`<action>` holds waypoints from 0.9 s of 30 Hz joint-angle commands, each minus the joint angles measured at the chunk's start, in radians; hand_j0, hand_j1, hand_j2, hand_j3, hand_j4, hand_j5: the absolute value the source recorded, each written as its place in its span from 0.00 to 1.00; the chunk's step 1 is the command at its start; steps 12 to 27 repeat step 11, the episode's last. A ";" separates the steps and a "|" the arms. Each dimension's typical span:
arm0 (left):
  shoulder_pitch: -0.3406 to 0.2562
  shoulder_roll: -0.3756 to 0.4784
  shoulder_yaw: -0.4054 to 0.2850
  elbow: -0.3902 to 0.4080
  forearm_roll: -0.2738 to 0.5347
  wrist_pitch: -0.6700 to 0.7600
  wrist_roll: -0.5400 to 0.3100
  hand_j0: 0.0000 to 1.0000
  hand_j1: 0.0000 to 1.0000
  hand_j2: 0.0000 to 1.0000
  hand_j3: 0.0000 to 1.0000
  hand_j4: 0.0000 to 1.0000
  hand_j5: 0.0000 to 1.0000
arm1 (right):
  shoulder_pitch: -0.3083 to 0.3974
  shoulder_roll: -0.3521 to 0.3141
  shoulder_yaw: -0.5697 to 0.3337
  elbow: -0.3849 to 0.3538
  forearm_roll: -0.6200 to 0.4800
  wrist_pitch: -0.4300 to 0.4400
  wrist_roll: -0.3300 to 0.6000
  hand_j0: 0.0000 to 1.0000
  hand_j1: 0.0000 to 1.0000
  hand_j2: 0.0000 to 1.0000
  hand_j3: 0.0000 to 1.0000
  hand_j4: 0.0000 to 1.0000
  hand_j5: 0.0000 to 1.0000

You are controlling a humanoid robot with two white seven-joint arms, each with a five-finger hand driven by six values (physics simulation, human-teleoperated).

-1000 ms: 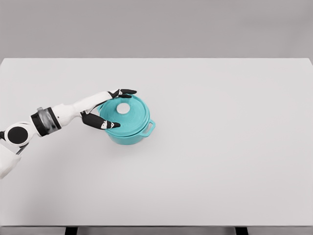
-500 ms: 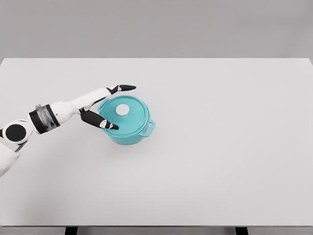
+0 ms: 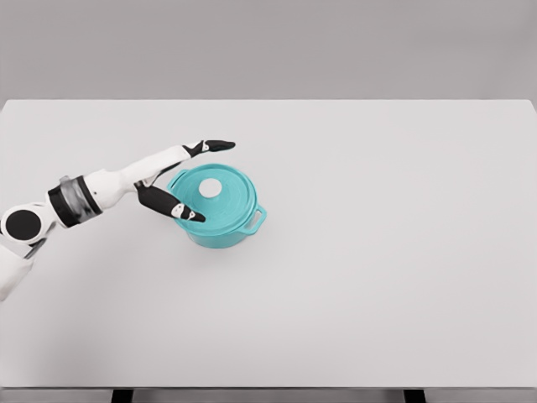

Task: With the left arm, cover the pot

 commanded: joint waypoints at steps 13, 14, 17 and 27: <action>0.147 0.294 0.214 -0.083 0.116 -0.097 -0.038 1.00 1.00 1.00 1.00 1.00 1.00 | 0.000 0.000 0.000 0.000 0.001 -0.001 0.000 1.00 1.00 1.00 1.00 1.00 1.00; 0.147 0.294 0.214 -0.083 0.116 -0.097 -0.038 1.00 1.00 1.00 1.00 1.00 1.00 | 0.000 0.000 0.000 0.000 0.001 -0.001 0.000 1.00 1.00 1.00 1.00 1.00 1.00; 0.147 0.294 0.214 -0.083 0.116 -0.097 -0.038 1.00 1.00 1.00 1.00 1.00 1.00 | 0.000 0.000 0.000 0.000 0.001 -0.001 0.000 1.00 1.00 1.00 1.00 1.00 1.00; 0.147 0.294 0.214 -0.083 0.116 -0.097 -0.038 1.00 1.00 1.00 1.00 1.00 1.00 | 0.000 0.000 0.000 0.000 0.001 -0.001 0.000 1.00 1.00 1.00 1.00 1.00 1.00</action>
